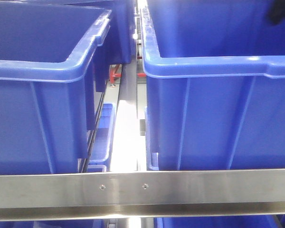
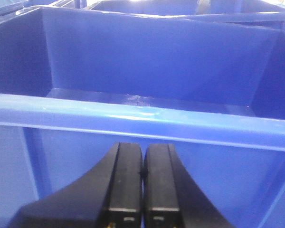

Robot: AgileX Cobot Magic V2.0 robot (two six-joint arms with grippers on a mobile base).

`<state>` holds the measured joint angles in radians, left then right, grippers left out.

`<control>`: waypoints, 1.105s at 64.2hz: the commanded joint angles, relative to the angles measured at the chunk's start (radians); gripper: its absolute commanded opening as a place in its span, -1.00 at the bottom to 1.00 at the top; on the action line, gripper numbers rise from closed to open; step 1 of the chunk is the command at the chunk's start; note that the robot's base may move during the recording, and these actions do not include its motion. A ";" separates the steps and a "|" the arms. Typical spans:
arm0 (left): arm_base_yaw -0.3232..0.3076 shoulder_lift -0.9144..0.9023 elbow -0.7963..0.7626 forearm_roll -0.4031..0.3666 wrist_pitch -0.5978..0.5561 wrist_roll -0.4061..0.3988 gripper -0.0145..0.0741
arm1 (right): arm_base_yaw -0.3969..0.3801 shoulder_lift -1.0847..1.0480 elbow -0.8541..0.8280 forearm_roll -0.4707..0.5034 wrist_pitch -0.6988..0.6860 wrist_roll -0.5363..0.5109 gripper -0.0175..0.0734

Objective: Place yellow foam block on left shelf second layer
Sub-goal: 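Lower the block into the bin and open the right gripper, then raise the empty right gripper out of the bin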

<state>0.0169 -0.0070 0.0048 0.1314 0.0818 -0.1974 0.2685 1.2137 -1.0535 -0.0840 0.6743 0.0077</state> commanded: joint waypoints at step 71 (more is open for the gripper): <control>0.000 0.008 0.026 -0.002 -0.088 -0.004 -0.36 | -0.063 -0.796 0.470 0.028 -0.178 -0.002 -0.47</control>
<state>0.0169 -0.0070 0.0048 0.1314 0.0818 -0.1974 0.2488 0.4360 -0.5777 -0.0549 0.6239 0.0077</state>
